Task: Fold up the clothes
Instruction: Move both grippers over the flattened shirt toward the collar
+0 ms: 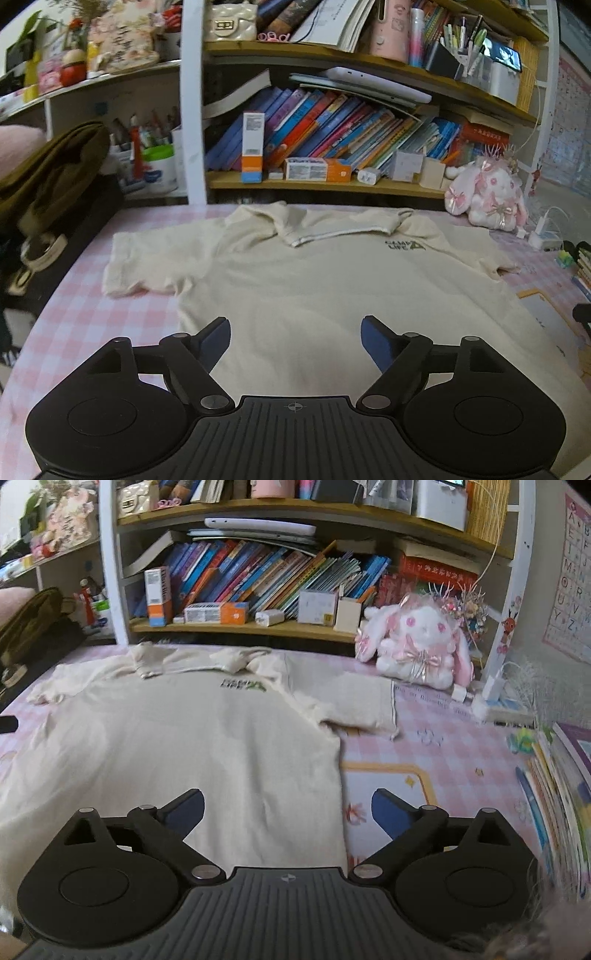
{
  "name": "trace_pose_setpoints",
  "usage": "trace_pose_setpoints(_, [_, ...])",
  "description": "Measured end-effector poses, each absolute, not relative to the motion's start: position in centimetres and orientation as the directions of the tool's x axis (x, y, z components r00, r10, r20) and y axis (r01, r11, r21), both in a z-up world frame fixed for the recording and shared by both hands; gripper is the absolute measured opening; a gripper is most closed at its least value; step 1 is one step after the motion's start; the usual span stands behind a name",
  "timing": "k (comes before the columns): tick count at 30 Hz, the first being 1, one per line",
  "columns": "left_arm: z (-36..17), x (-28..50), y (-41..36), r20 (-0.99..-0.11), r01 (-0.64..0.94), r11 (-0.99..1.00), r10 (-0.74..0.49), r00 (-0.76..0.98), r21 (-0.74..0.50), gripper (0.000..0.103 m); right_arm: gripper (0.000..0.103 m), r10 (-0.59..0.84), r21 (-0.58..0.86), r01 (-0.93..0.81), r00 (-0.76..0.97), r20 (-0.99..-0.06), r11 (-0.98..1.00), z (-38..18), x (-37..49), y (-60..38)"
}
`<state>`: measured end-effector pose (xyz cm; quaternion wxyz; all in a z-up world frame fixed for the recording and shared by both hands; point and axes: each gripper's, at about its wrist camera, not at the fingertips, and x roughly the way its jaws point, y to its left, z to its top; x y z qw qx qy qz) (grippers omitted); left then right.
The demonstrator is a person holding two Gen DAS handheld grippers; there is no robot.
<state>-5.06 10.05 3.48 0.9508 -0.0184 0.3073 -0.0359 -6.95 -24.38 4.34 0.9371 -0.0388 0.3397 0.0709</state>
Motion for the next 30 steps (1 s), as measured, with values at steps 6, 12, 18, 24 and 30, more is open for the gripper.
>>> trace_pose_setpoints(6, [2.6, -0.5, 11.3, -0.592, 0.114, 0.990, -0.142, 0.793, -0.085, 0.081, 0.103, 0.031, -0.062, -0.087, 0.789, -0.614, 0.994, 4.9, -3.4, -22.1])
trace_pose_setpoints(12, [1.9, 2.0, 11.9, -0.559, 0.159, 0.980, -0.200, 0.805, -0.121, 0.093, 0.103, -0.016, -0.085, -0.044, 0.798, -0.602, 0.995, 4.5, -0.3, -20.2])
trace_pose_setpoints(18, [0.9, 4.2, 11.7, -0.570, 0.176, 0.973, -0.231, 0.788, -0.151, 0.092, 0.103, 0.048, 0.023, -0.043, 0.777, -0.627, 0.999, 3.5, 2.8, -18.8])
trace_pose_setpoints(24, [0.1, 8.3, 10.5, -0.590, 0.176, 0.976, -0.219, 0.777, -0.130, 0.092, 0.103, 0.050, -0.047, -0.109, 0.748, -0.662, 0.993, 1.5, 7.7, -17.0])
trace_pose_setpoints(30, [-1.2, 13.9, 10.4, -0.642, 0.182, 0.976, -0.214, 0.736, -0.116, 0.080, 0.103, 0.051, -0.179, -0.217, 0.761, -0.646, 0.959, -0.8, 13.5, -15.4])
